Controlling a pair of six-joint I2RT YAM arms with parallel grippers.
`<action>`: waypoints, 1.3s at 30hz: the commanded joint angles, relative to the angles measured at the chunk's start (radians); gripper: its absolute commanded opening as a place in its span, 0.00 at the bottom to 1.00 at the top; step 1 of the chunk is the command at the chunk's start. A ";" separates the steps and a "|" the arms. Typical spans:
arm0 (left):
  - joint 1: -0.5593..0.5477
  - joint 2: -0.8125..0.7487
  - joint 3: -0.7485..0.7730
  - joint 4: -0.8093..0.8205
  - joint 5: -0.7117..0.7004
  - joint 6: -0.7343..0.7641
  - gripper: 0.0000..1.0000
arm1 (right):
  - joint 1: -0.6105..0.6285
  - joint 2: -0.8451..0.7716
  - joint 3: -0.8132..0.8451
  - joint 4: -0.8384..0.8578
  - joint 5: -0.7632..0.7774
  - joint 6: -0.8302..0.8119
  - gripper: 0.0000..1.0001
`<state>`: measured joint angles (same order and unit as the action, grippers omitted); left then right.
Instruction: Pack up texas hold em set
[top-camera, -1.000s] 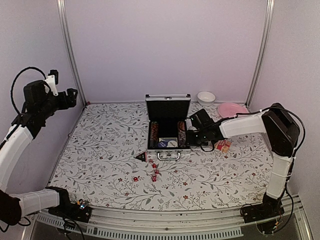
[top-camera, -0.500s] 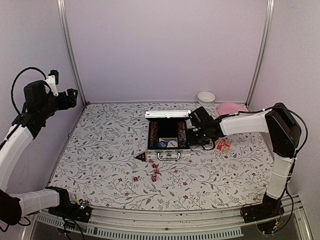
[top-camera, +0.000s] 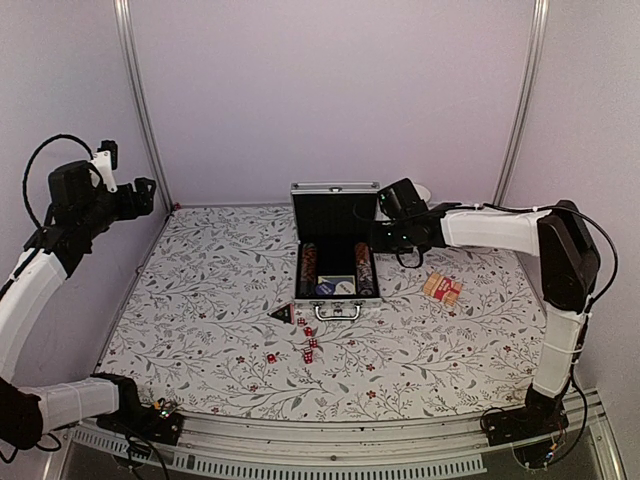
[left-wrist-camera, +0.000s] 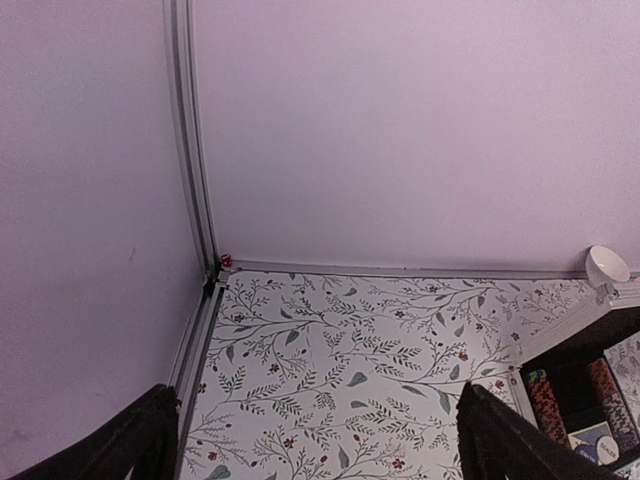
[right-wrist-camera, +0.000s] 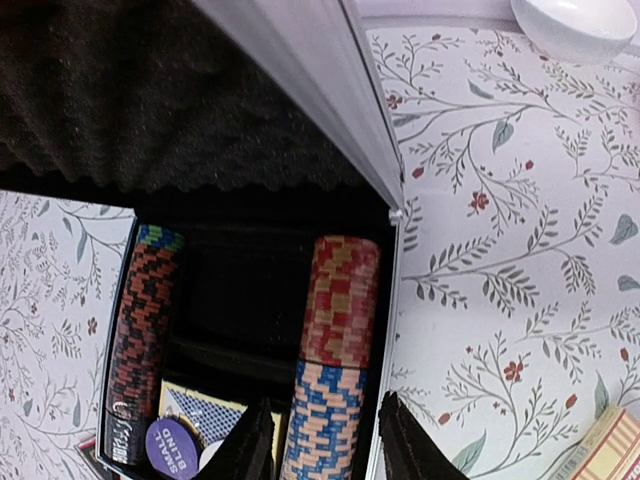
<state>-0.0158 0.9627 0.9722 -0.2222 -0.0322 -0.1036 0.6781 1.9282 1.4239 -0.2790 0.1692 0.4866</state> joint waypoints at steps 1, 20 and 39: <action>0.004 0.000 -0.009 0.012 -0.006 0.014 0.97 | -0.009 0.058 0.070 0.059 -0.042 -0.061 0.36; 0.004 -0.005 -0.011 0.012 -0.019 0.017 0.97 | -0.080 0.136 0.161 0.122 -0.088 -0.087 0.41; 0.004 -0.004 -0.013 0.009 -0.028 0.021 0.97 | -0.085 -0.054 0.047 0.151 -0.028 -0.091 0.51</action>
<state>-0.0151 0.9627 0.9691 -0.2222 -0.0540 -0.0967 0.5953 1.9820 1.5265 -0.1711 0.1261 0.4015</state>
